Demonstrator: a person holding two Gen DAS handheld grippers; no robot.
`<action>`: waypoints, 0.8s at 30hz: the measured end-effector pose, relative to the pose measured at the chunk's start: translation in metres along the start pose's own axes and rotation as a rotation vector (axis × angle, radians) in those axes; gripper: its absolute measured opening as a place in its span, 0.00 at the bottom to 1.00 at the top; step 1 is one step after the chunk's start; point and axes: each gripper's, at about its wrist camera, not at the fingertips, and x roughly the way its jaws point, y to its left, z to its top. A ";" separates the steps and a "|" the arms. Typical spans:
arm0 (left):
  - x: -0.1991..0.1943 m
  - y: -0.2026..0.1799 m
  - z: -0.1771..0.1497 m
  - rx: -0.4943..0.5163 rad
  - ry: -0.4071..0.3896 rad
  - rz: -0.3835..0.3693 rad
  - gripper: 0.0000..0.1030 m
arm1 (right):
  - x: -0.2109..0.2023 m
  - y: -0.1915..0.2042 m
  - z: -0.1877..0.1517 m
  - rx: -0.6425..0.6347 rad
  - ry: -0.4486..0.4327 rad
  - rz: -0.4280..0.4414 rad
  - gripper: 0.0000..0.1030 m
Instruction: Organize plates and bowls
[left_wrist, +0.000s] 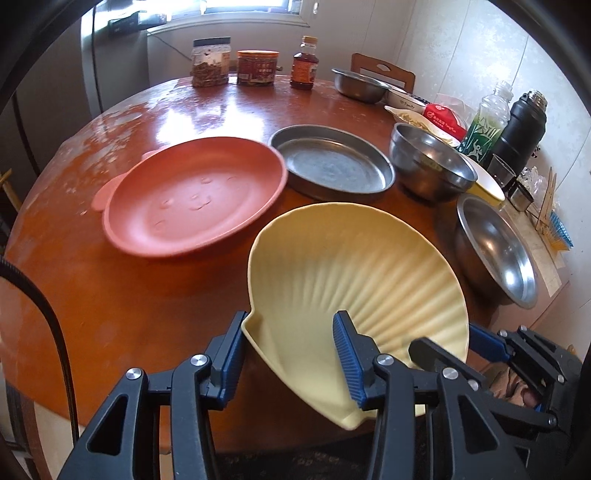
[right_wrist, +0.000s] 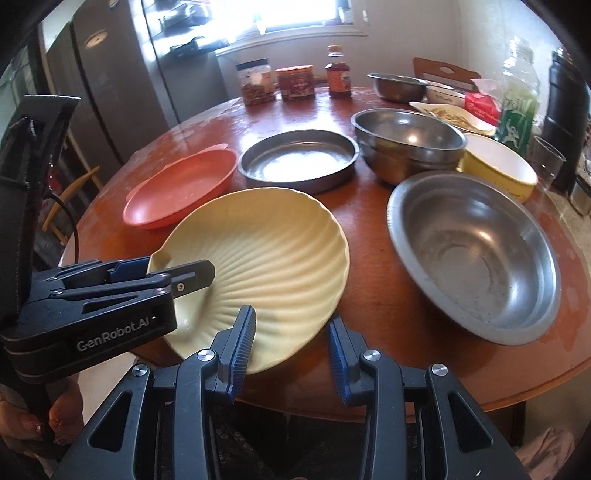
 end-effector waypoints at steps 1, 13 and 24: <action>-0.003 0.003 -0.004 -0.006 0.001 0.008 0.45 | 0.000 0.003 0.001 -0.014 -0.002 0.007 0.38; -0.030 0.047 -0.028 -0.130 -0.023 0.116 0.45 | 0.027 0.052 0.016 -0.191 0.043 0.100 0.38; -0.039 0.093 -0.027 -0.258 -0.049 0.196 0.44 | 0.059 0.093 0.047 -0.241 0.070 0.193 0.39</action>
